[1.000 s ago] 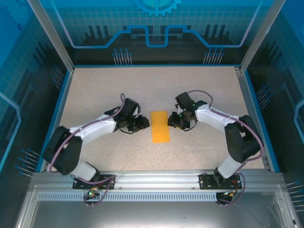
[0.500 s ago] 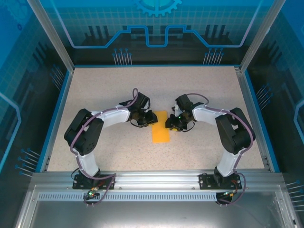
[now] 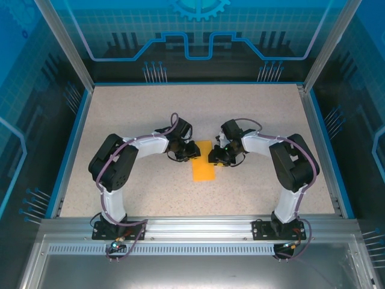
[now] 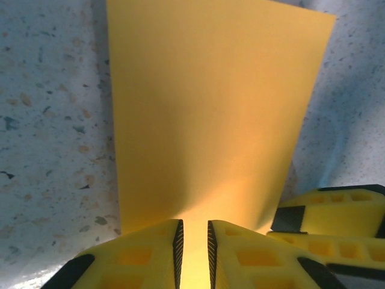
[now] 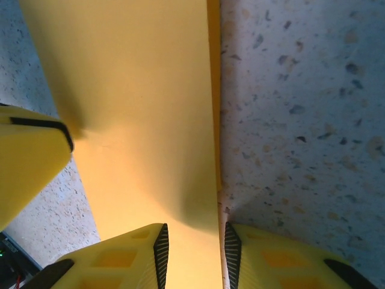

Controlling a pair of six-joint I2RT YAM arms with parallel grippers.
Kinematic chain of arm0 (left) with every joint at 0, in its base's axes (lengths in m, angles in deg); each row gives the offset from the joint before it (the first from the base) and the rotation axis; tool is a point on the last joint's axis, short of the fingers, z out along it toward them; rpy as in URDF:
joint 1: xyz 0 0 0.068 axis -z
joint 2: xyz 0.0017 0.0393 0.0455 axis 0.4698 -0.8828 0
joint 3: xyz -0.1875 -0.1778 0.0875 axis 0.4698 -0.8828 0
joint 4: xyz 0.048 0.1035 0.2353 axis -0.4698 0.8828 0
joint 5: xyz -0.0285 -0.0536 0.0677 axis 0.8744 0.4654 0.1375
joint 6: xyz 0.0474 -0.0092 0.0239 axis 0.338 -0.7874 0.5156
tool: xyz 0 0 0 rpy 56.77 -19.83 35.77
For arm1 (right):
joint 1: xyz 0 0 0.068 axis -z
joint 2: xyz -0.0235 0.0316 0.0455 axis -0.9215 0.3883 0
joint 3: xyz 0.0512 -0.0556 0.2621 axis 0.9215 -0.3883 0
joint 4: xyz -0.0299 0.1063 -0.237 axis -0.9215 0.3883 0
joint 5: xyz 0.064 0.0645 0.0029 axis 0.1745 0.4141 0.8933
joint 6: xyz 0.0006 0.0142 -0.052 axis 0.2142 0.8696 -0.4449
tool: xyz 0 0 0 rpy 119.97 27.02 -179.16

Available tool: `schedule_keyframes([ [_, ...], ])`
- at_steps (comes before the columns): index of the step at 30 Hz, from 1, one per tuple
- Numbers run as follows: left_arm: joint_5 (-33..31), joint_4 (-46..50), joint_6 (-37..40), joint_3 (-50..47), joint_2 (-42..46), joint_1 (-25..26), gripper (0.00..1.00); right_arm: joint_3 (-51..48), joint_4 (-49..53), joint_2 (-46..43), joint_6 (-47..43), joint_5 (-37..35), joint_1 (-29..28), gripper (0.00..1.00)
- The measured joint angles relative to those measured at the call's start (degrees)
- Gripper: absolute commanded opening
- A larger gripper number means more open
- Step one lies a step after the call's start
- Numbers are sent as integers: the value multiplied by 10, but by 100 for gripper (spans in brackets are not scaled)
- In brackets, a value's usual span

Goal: Fold a paper plane with a square sheet of paper (pick it up from the middle)
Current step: Third fold the triangle at the center of the table.

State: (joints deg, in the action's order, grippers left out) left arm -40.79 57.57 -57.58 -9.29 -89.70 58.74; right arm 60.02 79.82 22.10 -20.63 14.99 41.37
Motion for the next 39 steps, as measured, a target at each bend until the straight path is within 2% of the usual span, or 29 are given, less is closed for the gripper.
schedule_keyframes([
  [19,0,3,19,0,-16,0,20,-44,-74,-10,16,60,11,30],
  [34,0,3,32,0,-16,2,19,-44,-109,-2,26,97,31,34],
  [39,0,3,32,0,-16,2,19,-37,-109,11,24,108,38,27],
])
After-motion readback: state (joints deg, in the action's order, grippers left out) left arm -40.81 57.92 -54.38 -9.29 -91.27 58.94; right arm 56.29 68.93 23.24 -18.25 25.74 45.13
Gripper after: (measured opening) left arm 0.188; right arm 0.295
